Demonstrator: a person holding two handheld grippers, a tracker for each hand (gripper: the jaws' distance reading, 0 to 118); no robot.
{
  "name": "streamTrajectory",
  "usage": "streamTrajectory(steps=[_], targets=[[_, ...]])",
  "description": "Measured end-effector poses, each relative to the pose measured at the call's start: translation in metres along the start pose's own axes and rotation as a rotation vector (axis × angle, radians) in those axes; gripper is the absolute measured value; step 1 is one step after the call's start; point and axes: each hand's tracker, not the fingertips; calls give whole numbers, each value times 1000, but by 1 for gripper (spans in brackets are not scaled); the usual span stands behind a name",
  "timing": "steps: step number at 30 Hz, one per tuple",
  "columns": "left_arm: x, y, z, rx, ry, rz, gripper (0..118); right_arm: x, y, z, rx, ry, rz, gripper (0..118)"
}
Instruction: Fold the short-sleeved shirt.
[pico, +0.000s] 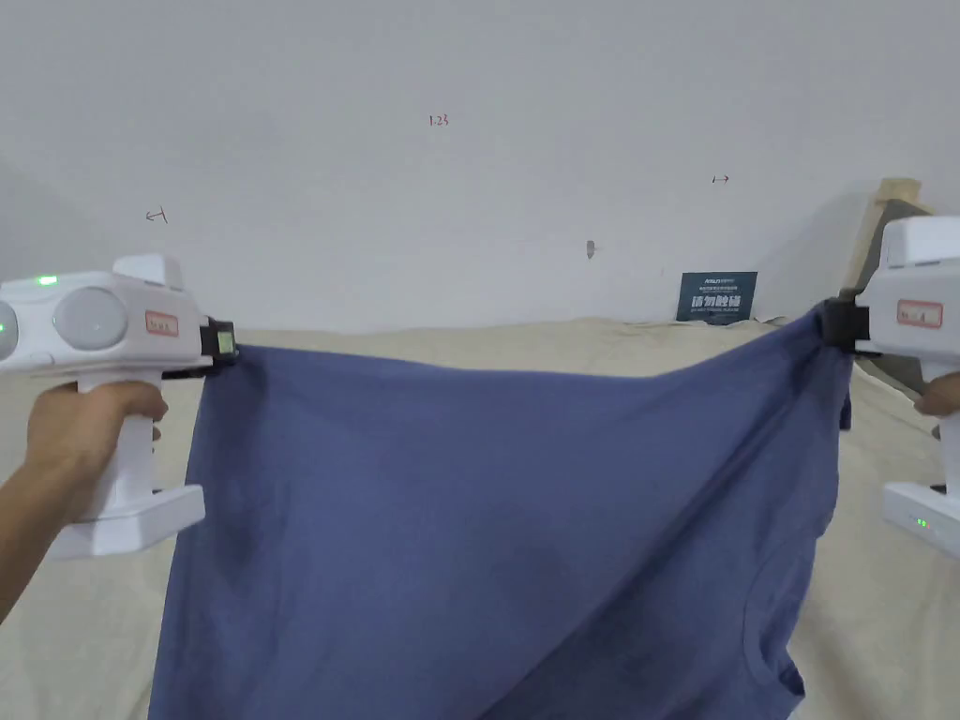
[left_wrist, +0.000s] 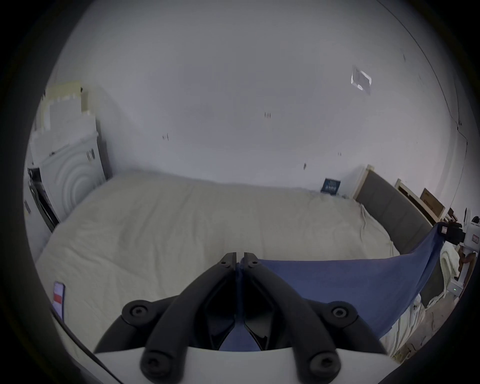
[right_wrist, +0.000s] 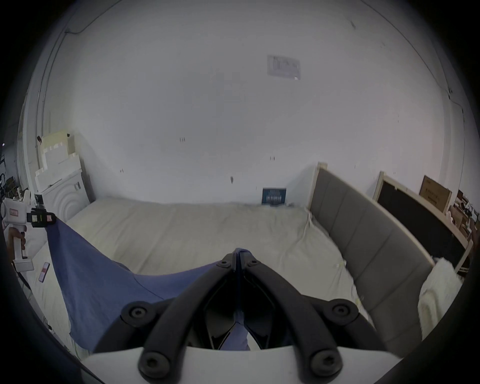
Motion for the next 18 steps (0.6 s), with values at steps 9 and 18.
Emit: streamTrajectory(steps=[9, 18], targets=[[13, 93, 29, 186, 55, -7, 2, -1, 104, -9, 160, -33, 22, 0], [19, 141, 57, 293, 54, -23, 2, -4, 169, 5, 276, -51, 39, 0]])
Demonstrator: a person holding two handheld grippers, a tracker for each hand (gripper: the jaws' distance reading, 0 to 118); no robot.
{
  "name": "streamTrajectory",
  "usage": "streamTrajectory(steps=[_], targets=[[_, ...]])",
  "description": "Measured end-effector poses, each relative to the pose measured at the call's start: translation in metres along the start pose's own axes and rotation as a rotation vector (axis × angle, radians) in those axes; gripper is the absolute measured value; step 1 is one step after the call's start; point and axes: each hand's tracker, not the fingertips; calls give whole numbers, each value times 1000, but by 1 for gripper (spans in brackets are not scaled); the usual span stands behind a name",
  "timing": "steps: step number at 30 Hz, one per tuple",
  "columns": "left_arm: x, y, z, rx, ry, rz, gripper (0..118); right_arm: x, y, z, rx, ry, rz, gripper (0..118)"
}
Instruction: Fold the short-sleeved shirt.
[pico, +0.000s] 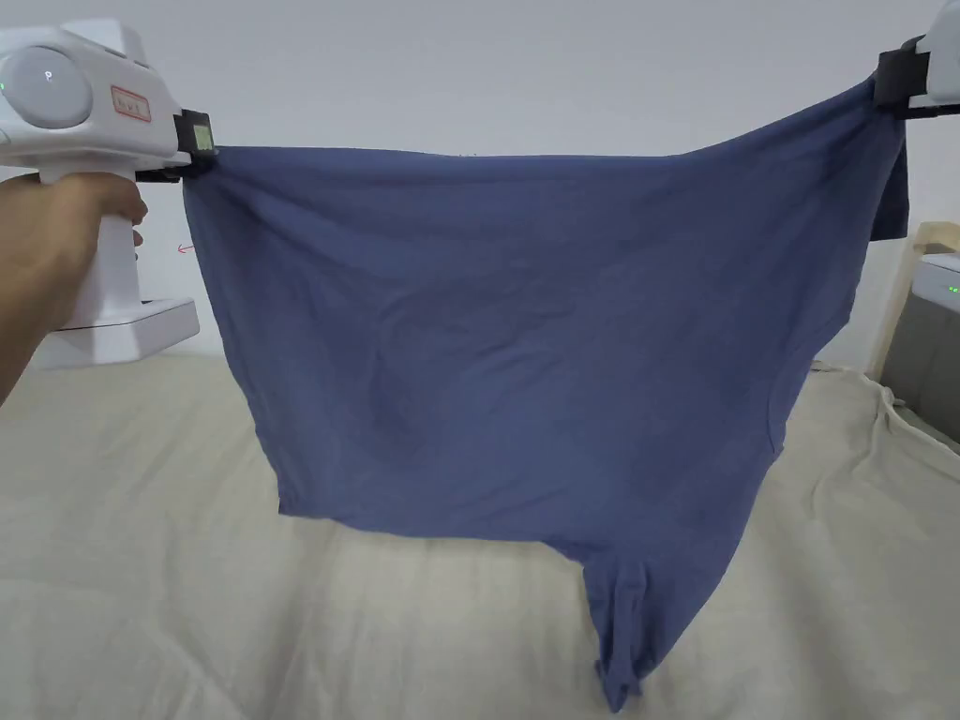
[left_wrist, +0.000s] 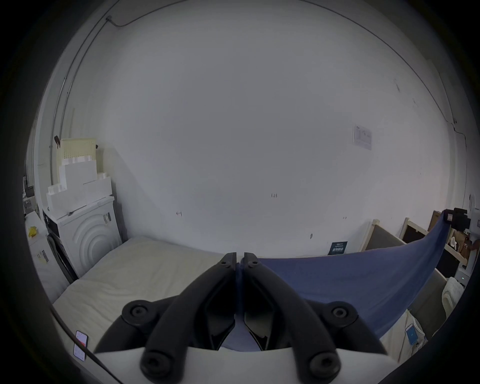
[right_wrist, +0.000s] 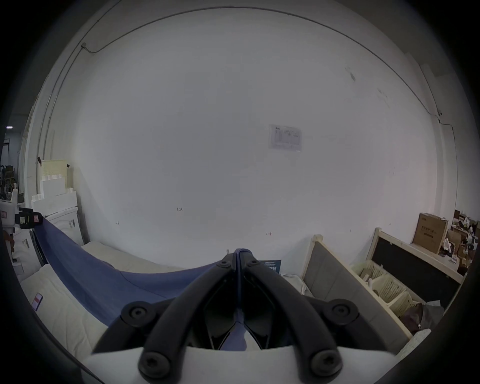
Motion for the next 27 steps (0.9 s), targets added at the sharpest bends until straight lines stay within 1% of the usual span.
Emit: streamTrajectory(steps=[3, 5, 10, 12, 16, 22, 27], targets=[[1, -13, -7, -17, 7, -30, 2, -2, -15, -4, -8, 2, 7, 0], [1, -29, -14, -44, 12, -40, 2, -2, -37, -8, -22, 7, 7, 0], [6, -89, -31, -162, 13, -45, 2, -3, -108, -26, -135, 22, -1, 0], [0, -121, -36, -201, 15, -66, 2, -2, -140, -31, -188, 20, -11, 0], [-2, -169, -48, -286, 8, -57, 2, -4, -194, -35, -285, 13, -19, 0], [-9, -234, -50, -382, 3, -69, 2, -10, -258, -16, -381, 31, -65, 0], [-16, -281, -24, -437, -6, -55, 2, -17, -299, 21, -429, 71, -84, 0]])
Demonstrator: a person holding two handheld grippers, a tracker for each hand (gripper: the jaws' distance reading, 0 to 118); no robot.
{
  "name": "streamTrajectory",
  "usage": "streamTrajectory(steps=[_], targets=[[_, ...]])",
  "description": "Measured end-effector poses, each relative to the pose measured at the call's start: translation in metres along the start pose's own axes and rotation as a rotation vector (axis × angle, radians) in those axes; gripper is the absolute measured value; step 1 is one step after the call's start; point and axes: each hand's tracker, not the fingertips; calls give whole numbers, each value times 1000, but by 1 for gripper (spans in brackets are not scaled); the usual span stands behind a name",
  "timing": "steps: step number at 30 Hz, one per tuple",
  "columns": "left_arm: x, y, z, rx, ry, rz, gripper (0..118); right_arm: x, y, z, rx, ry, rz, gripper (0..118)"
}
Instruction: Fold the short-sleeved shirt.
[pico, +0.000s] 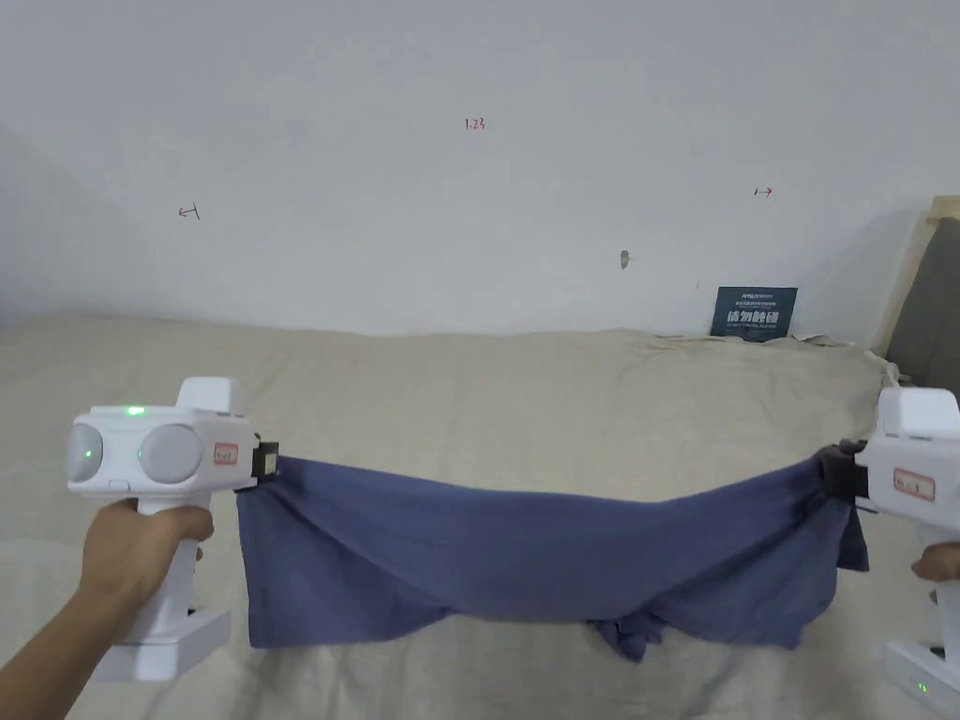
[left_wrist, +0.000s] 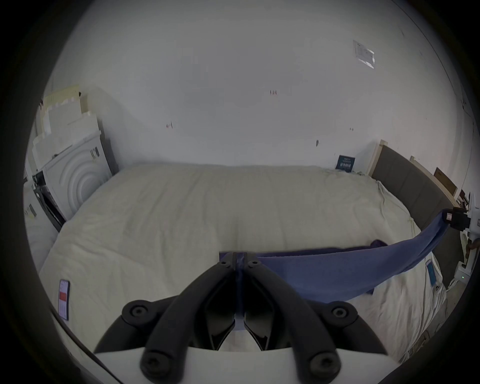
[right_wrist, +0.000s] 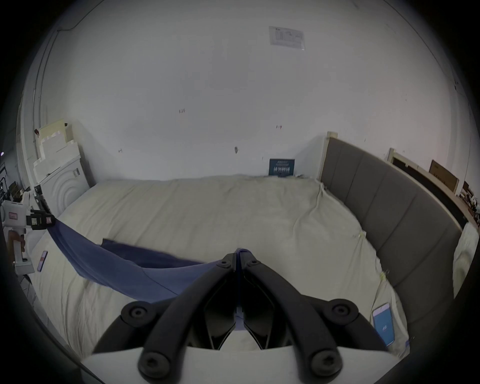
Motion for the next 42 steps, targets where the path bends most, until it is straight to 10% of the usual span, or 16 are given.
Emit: streamTrajectory(steps=[42], targets=[[-18, -290, 117, -345, 33, -86, 2, -2, -296, 150, -266, 41, -105, 0]])
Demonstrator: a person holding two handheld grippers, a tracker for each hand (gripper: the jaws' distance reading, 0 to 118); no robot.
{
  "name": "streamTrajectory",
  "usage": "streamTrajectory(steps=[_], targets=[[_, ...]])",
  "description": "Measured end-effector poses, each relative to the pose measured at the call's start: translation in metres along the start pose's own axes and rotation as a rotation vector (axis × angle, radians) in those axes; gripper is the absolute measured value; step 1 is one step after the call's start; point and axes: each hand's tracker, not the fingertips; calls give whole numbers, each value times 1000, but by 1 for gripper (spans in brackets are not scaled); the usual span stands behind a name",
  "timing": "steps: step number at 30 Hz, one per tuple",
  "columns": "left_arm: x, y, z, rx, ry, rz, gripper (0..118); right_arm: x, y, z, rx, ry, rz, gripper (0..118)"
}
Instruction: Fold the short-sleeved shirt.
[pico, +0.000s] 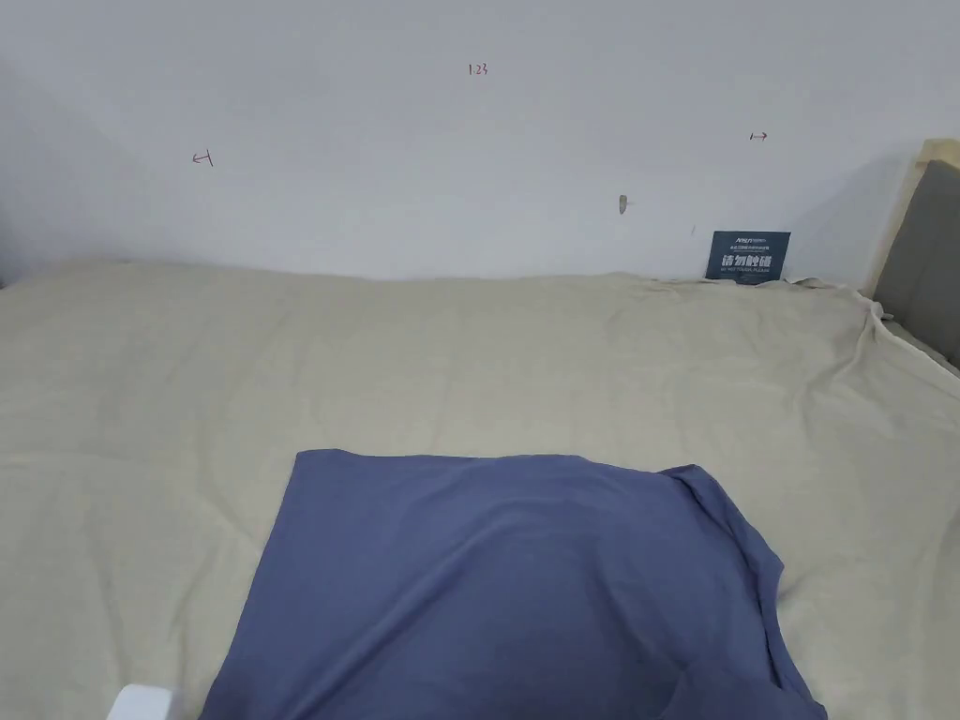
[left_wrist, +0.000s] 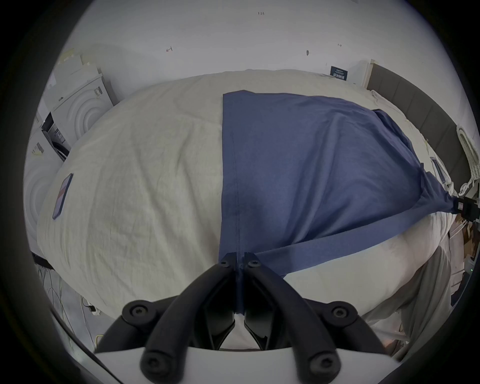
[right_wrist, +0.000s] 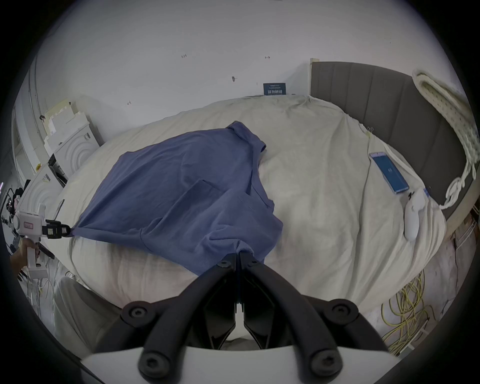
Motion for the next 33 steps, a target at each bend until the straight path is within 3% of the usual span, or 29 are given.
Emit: streamTrajectory(steps=[8, 10, 11, 13, 14, 15, 16, 18, 19, 21, 30, 32, 33], targets=[[3, -14, -38, -36, 40, 19, 4, 4, -19, -51, -154, -91, -75, 1], [12, -11, -31, -32, 51, 22, 15, 4, -23, -58, -178, -95, -89, 2], [15, -10, -28, -30, 52, 22, 22, 2, -24, -58, -170, -100, -89, 4], [17, -8, -23, -39, 60, 25, 51, -7, -21, -51, -162, -117, -61, 16], [13, -9, -24, -40, 64, 32, 70, -9, -19, -49, -159, -124, -47, 29], [12, -8, -22, -40, 65, 36, 91, -9, -17, -47, -154, -122, -41, 53], [12, -7, -18, -37, 68, 44, 106, -13, -14, -41, -151, -120, -42, 65], [11, -5, -15, -7, 77, 74, 110, -15, -8, -34, -130, -115, -41, 71], [10, -3, -12, 14, 75, 89, 116, -16, -4, -28, -106, -114, -34, 82], [12, 4, -1, 70, 65, 108, 117, -22, 6, -16, -48, -124, -9, 90], [24, 29, 41, 281, 57, 59, 116, -51, 54, 39, 209, -93, 53, 91], [27, 30, 48, 361, 63, 42, 105, -58, 59, 48, 250, -99, 65, 87], [29, 29, 50, 398, 63, 32, 89, -61, 60, 51, 273, -106, 77, 73]])
